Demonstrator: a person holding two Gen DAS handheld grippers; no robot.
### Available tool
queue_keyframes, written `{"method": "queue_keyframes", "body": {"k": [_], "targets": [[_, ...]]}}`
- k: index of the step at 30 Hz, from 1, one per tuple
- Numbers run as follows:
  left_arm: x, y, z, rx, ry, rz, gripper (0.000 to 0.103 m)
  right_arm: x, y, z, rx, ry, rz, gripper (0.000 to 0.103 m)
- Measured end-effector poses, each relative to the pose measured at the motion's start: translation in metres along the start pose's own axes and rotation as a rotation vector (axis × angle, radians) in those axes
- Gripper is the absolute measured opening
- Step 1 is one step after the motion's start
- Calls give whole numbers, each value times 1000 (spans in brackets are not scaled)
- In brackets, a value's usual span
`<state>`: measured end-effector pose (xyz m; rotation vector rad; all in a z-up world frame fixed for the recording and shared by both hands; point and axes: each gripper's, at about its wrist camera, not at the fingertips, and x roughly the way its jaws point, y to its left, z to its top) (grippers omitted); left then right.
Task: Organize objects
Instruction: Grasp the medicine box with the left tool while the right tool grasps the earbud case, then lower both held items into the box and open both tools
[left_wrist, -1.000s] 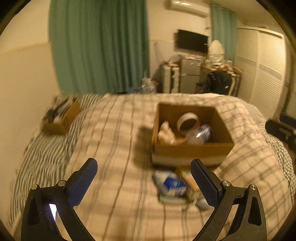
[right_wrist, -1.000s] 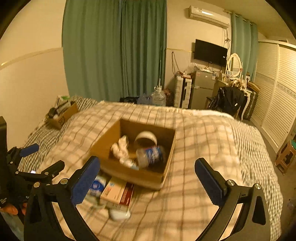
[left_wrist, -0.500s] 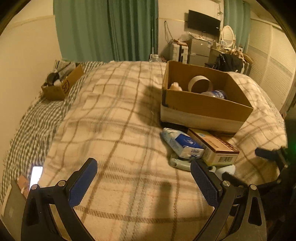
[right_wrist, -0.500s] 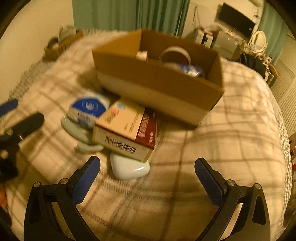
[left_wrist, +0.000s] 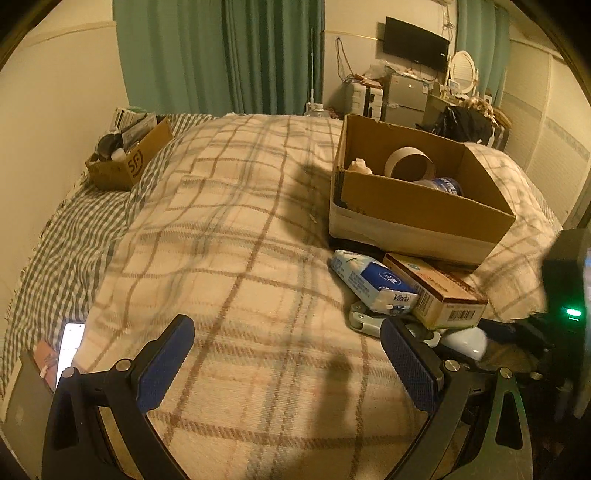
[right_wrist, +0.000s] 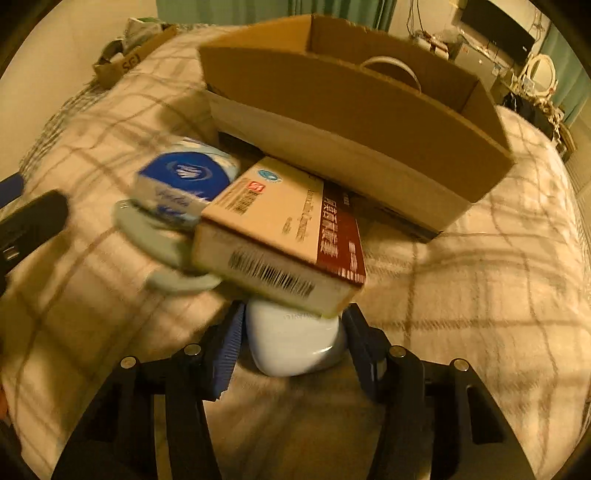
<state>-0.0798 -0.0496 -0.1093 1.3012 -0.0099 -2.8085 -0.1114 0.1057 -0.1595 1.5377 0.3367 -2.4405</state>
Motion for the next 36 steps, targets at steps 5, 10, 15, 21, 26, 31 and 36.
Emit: {"method": "queue_keyframes", "body": {"k": [5,10,15,21,26,31,36], "targets": [[1,-10,0,38,3,27,103,-52,-20,-14,56,-113,-25,53],[2,-35,-1,93,12,4,103,-83,-51,-11,92,-179,-112,53],[4,-80,-2,187,21,-51,103,-88,-72,-11,135,-187,-131,53],[21,-129,0,258,101,-135,103,-83,-88,-15,171,-198,-122,53],[45,-148,0,255,141,-122,101,-75,-101,-18,199,-192,-119,53],[70,-152,4,220,184,-108,98,-64,-108,-20,222,-177,-77,53],[78,-147,8,193,169,-80,82,-62,-106,-21,220,-180,-74,53]]}}
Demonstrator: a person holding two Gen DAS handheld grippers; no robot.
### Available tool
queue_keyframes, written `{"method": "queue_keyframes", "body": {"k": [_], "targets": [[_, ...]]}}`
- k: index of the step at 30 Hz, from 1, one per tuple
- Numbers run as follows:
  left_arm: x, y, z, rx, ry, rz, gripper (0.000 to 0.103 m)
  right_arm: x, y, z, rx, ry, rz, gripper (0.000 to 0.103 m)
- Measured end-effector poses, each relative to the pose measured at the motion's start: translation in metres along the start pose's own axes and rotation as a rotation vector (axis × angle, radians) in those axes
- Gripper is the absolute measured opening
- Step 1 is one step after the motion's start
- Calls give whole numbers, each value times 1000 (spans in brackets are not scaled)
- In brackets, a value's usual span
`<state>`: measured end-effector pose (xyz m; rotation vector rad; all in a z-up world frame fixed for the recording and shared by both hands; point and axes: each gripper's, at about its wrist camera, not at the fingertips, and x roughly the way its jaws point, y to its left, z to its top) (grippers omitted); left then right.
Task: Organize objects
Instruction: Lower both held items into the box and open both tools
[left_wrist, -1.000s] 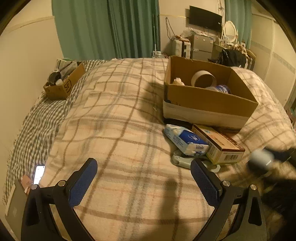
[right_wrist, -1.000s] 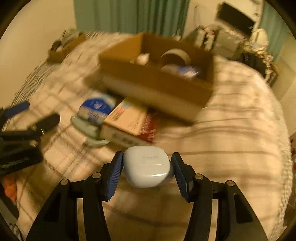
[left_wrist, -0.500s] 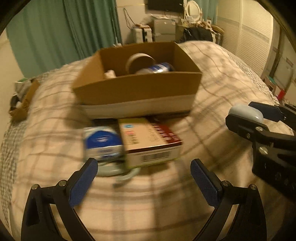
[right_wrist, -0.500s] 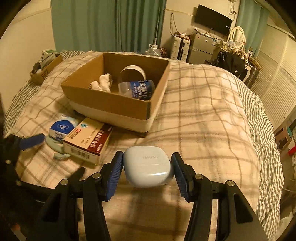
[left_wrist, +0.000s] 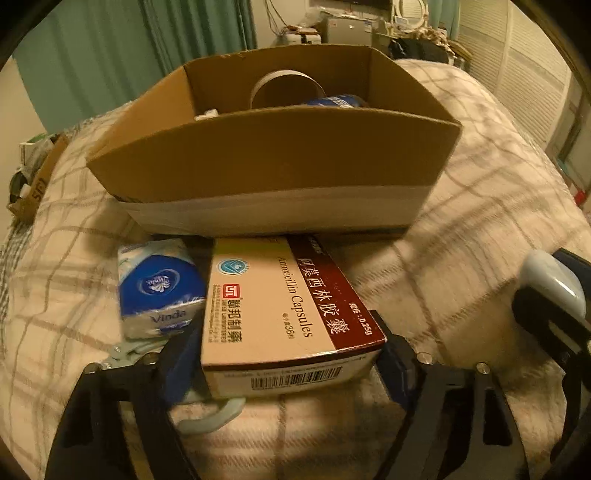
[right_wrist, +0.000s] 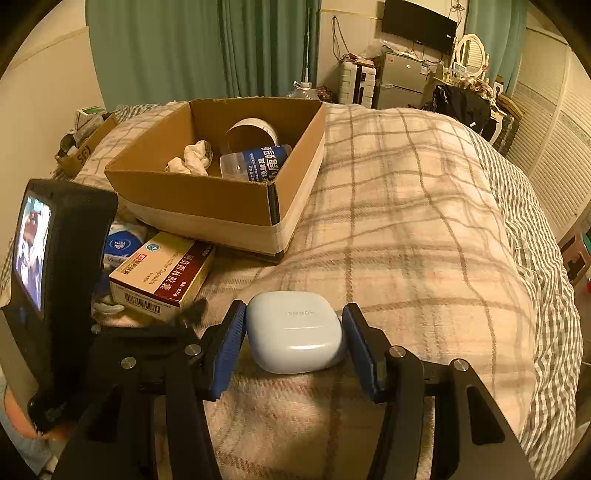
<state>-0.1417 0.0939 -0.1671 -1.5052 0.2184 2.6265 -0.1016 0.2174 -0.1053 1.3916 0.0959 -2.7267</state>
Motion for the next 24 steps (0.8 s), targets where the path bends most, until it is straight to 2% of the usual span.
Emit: {"method": "queue_keyframes", "body": {"k": [3,8,17,24], "targets": [[-9,3,-4,2,-18,-13,81,-1,3,-2,-7,-6,-12,53],[-44,4,-16,25,-97,-20,79,-13,6,-4,-15,-44,-12,53],[-101,23,-23,-34,-187,-93,78,-53,12,-6,-21,-124,-1,53],[-138,45,-19,-79,-275,-93,78,-94,13,6,-37,-212,-28,53]]}}
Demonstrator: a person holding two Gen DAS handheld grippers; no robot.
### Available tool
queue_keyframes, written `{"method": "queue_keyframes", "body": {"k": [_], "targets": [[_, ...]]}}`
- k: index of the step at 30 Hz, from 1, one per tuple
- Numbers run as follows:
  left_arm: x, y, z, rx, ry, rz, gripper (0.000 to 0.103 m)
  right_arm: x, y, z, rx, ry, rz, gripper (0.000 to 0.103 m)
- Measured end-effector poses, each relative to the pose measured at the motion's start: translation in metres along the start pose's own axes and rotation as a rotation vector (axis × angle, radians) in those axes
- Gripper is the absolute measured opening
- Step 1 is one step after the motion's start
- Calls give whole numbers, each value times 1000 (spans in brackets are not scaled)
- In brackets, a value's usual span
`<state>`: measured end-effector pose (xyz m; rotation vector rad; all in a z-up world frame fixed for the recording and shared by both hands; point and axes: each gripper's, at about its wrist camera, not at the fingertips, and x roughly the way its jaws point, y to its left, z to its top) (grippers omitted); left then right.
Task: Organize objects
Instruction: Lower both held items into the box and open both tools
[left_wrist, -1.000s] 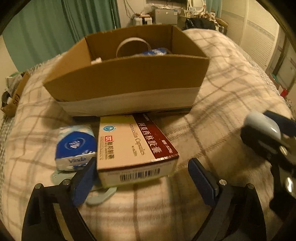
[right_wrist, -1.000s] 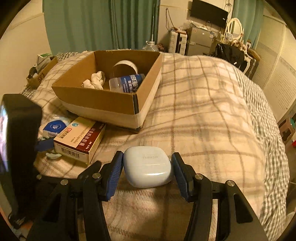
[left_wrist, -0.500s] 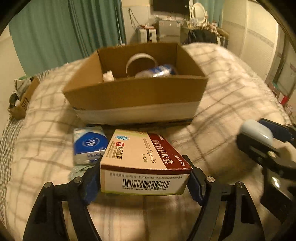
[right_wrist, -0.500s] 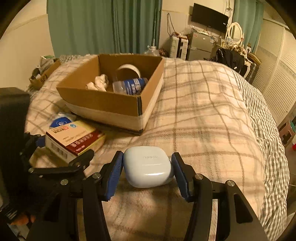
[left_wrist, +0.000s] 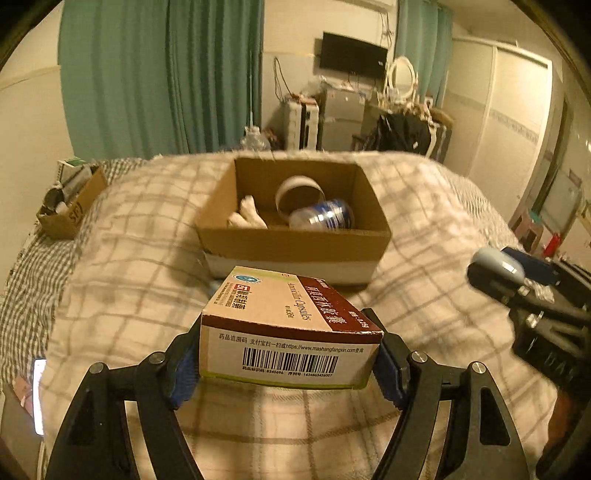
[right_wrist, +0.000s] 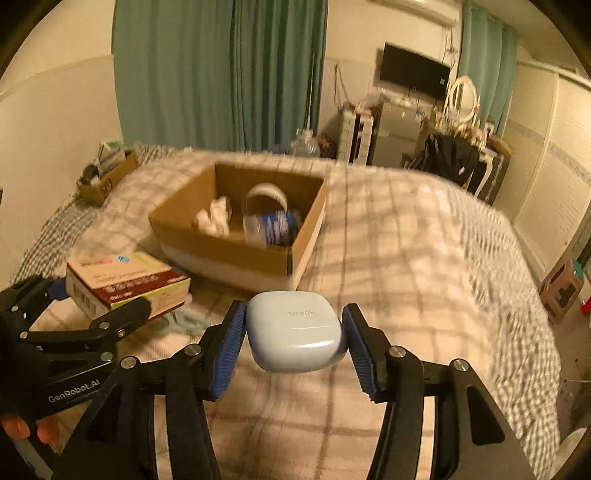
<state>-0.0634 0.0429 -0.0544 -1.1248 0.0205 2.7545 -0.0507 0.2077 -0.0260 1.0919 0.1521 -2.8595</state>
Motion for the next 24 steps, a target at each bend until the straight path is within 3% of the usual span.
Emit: {"method": "queue_keyframes", "body": {"k": [5,12,18,24], "targets": [[-18,13,28,-8,-79,-8,78,-24,-4,38,-26,-80,-35,53],[-17,29,89,-7,-184,24,78,-32,4,98,-66,-167,-2,53],[18,30,128,31,-186,44,78,10,15,141,-82,-141,27,53],[66,27,143,84,-165,51,78,71,18,163,-94,-80,25,53]]}}
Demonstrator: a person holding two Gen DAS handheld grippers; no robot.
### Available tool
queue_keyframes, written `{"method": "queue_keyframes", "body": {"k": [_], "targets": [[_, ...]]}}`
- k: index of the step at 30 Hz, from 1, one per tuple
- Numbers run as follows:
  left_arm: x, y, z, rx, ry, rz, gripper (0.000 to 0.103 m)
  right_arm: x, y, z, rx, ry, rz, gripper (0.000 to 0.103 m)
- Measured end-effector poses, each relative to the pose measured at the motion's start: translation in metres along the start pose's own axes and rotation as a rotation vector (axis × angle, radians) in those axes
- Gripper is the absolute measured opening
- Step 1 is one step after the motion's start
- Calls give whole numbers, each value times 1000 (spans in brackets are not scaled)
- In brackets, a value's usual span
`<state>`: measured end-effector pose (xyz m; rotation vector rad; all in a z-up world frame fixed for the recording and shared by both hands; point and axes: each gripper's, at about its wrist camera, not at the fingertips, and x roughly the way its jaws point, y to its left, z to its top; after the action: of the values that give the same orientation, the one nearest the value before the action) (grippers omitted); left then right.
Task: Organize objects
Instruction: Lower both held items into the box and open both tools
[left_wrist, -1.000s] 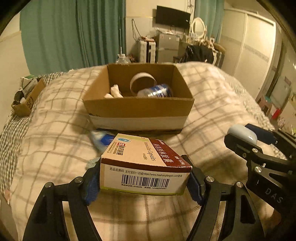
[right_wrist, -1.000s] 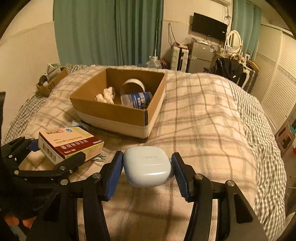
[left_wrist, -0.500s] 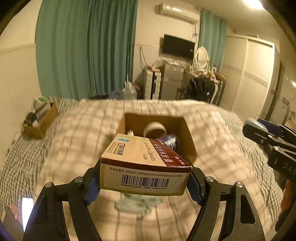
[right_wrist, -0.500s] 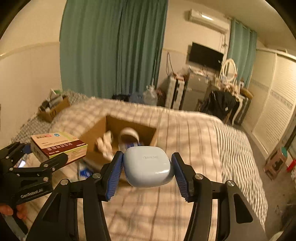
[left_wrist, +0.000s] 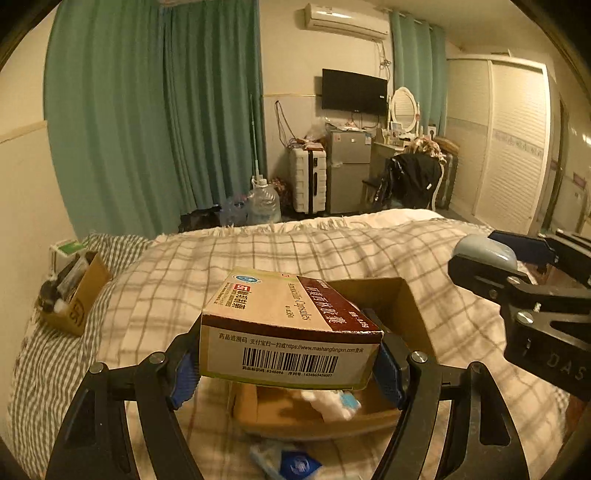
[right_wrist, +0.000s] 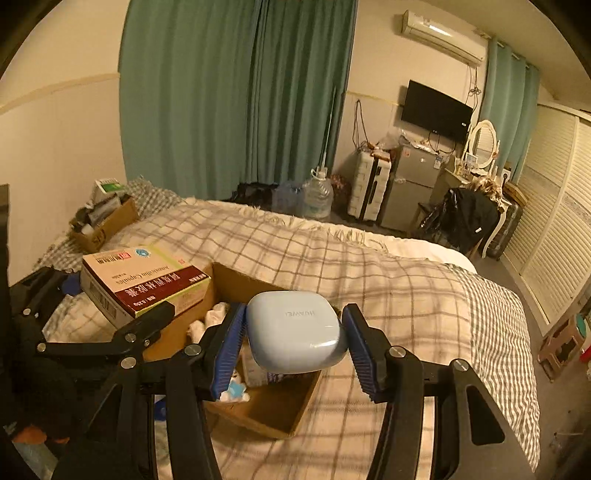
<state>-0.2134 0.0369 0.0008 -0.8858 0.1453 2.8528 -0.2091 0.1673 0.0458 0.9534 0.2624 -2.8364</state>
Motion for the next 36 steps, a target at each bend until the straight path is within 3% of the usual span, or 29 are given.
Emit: {"method": "queue_keyframes", "body": {"k": [10,17,21,23,24,26,36], "targets": [[62,-11,-9,97,29,9,79,82,-7,-4,-9,71,30,53],[75,-19,-18,102,51,19,79,110,-14,-24,29,108,54,53],[73,-21,-20,97,77,19,81,98,-21,-23,51,83,35,55],[69,-19,-22,88,90,17,89,85,-22,-20,55,55,21,78],[62,-18,-22,80,92,14,93,76,-23,-18,59,36,21,80],[50,-15,-23,64,83,25,101,58,-24,-15,67,6,24,80],[-24,16,-31,25,87,46,103,-28,-23,-23,80,-40,-21,85]]}}
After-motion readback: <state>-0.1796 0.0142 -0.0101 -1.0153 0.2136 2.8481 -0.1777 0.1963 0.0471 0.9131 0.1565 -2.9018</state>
